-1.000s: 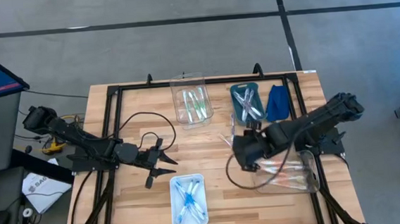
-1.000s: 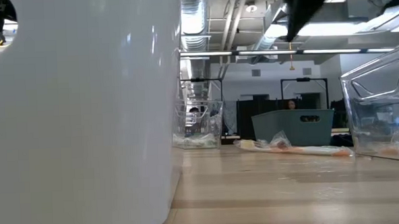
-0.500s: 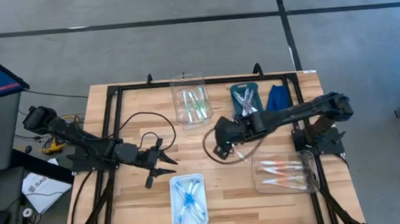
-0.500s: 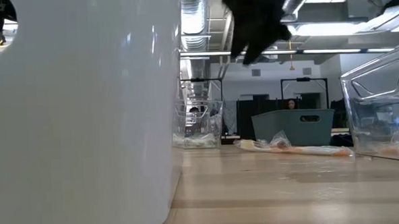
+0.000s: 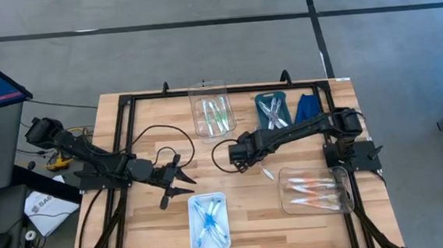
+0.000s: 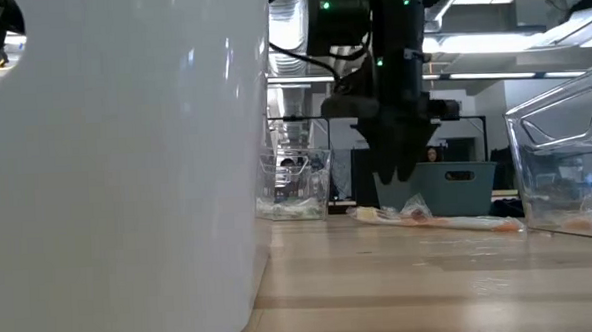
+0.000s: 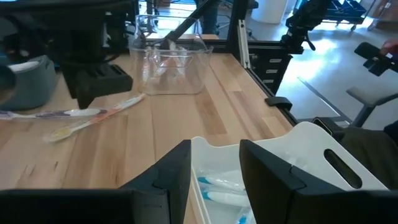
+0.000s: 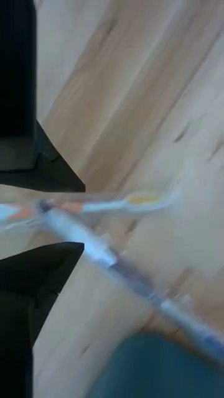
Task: Pick & Place Toothbrushes
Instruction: Put the purple toothbrush into the green bin
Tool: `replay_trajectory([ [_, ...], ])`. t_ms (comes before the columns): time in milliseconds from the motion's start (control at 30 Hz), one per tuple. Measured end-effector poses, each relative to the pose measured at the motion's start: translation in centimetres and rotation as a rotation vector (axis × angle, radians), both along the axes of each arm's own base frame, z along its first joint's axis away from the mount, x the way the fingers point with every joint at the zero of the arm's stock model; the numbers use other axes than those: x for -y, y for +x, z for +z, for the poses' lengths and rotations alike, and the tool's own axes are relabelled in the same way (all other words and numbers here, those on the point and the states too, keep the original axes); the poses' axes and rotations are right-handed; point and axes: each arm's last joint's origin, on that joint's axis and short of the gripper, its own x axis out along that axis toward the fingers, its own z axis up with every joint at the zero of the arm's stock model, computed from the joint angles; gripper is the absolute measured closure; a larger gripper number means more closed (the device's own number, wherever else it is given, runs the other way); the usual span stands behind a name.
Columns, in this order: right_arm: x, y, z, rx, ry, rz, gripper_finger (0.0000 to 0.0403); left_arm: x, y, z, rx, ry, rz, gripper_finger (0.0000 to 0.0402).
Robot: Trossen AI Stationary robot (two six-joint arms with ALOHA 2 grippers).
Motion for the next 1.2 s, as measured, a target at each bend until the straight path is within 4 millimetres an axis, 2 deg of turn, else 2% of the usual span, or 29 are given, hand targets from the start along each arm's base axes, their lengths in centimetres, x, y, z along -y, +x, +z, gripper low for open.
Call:
replay_trajectory([
  [133,-0.4,-0.1,0.2,-0.001,-0.018,0.004,0.0281,0.0,0.0,0.0,0.0,0.002,-0.001,0.0271],
  [300,-1.2,-0.6,1.3,0.05,-0.091,0.011,0.0281,0.0,0.0,0.0,0.0,0.002,-0.001,0.0271],
  [400,-1.2,-1.6,1.5,0.072,-0.088,0.004,0.0278,0.0,0.0,0.0,0.0,0.003,-0.001,0.0271],
  [500,0.1,-3.6,1.1,0.057,-0.069,-0.063,0.0275,0.0,0.0,0.0,0.0,0.004,-0.001,0.0271],
  [600,1.6,-5.1,0.4,0.133,0.011,-0.143,0.0272,0.0,0.0,0.0,0.0,0.005,-0.001,0.0271],
  [767,2.3,-5.3,0.1,0.372,0.15,-0.081,0.0263,0.0,0.0,0.0,0.0,0.006,-0.001,0.0271],
  [967,2.4,-5.7,0.0,0.349,0.168,-0.039,0.0247,0.0,0.0,0.0,0.003,0.017,-0.004,0.0271],
  [1200,1.4,-5.1,-1.9,0.326,0.2,-0.208,0.0243,0.0,0.0,0.0,0.004,0.021,-0.005,0.0271],
])
